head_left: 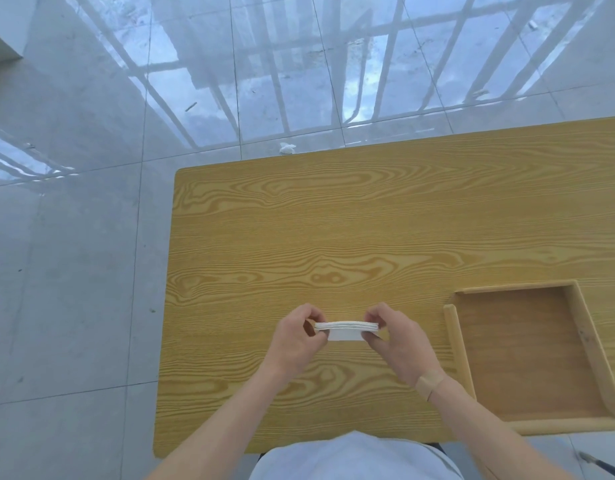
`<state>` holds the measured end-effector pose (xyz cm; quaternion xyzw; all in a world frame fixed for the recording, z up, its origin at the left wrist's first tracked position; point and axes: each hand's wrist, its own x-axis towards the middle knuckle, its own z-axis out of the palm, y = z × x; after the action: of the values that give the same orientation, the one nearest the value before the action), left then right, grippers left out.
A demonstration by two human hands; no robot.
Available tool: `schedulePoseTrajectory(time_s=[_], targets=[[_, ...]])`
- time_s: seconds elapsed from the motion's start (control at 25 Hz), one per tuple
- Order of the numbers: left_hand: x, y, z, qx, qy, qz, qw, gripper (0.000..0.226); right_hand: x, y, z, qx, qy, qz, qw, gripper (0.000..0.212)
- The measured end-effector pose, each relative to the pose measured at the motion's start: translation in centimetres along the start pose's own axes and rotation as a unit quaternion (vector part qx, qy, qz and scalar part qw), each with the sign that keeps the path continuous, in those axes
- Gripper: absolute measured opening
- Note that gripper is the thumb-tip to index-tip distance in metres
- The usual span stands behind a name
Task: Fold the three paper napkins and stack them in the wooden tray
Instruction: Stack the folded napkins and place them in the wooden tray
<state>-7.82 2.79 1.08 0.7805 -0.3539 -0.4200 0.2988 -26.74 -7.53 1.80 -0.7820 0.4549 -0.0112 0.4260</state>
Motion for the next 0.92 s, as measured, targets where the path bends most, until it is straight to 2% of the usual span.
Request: schedulePoseTrajectory(time_s=[0.16, 0.44, 0.6, 0.76, 0.92], targets=[[-1.1, -0.6, -0.3, -0.035, 0.011, 0.028, 0.999, 0.021, -1.5, -0.3, 1.3, 0.003, 0.081, -0.038, 0.996, 0.021], [-0.7, -2.1, 0.2, -0.029, -0.003, -0.028, 0.999, 0.030, -1.9, 0.4, 3.3, 0.048, 0.062, 0.052, 0.996, 0.023], [-0.1, -2.5, 0.0, -0.035, -0.025, -0.052, 0.998, 0.027, -1.9, 0.3, 3.4, 0.069, 0.063, 0.086, 0.992, 0.017], [0.1, -2.3, -0.8, -0.044, -0.056, -0.062, 0.996, 0.013, -1.9, 0.2, 3.4, 0.154, 0.064, 0.150, 0.975, 0.007], [-0.4, -1.2, -1.5, -0.104, -0.091, -0.116, 0.984, 0.008, -2.5, -0.7, 2.7, 0.265, 0.066, 0.195, 0.942, 0.009]])
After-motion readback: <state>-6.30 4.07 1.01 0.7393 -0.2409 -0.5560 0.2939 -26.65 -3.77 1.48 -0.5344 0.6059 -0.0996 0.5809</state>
